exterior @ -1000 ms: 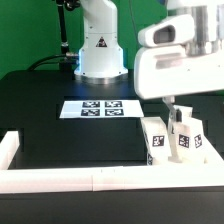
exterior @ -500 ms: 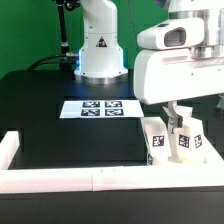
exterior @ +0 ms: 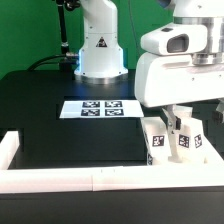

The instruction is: Assemble stool

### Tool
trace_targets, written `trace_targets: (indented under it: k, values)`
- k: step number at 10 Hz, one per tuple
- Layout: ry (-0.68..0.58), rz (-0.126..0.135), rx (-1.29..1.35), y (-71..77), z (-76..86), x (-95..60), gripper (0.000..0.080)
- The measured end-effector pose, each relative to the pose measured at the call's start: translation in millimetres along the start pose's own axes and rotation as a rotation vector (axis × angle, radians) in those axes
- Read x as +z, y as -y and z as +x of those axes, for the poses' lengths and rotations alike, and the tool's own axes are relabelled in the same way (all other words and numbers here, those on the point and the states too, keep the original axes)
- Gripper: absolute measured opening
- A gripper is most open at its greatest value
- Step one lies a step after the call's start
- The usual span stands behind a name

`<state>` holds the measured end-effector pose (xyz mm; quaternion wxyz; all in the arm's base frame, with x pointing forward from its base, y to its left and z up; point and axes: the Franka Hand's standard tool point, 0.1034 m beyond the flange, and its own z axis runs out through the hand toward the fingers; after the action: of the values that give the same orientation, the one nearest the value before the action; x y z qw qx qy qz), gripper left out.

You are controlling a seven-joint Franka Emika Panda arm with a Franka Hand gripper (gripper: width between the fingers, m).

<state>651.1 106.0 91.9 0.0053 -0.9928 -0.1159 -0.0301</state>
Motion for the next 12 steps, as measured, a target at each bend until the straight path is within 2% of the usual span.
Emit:
trace_targets:
  k: [1,2,3,4,10,11,12]
  values:
    - [0.009,-0.004,-0.029,-2.3,-3.2,4.6,0.0649]
    - [0.052,-0.016,-0.185,-7.9,-16.5,22.3,0.0649]
    - [0.087,-0.019,-0.228,-3.3,-22.5,31.8,0.0649]
    - [0.068,-0.020,-0.236,3.1,-23.3,32.8,0.0649]
    - [0.071,-0.022,-0.177,-1.4,-24.9,33.8,0.0649]
    - [0.071,-0.022,-0.175,-1.9,-25.0,33.9,0.0369]
    - [0.070,-0.024,-0.099,-1.8,-25.0,34.0,0.0369]
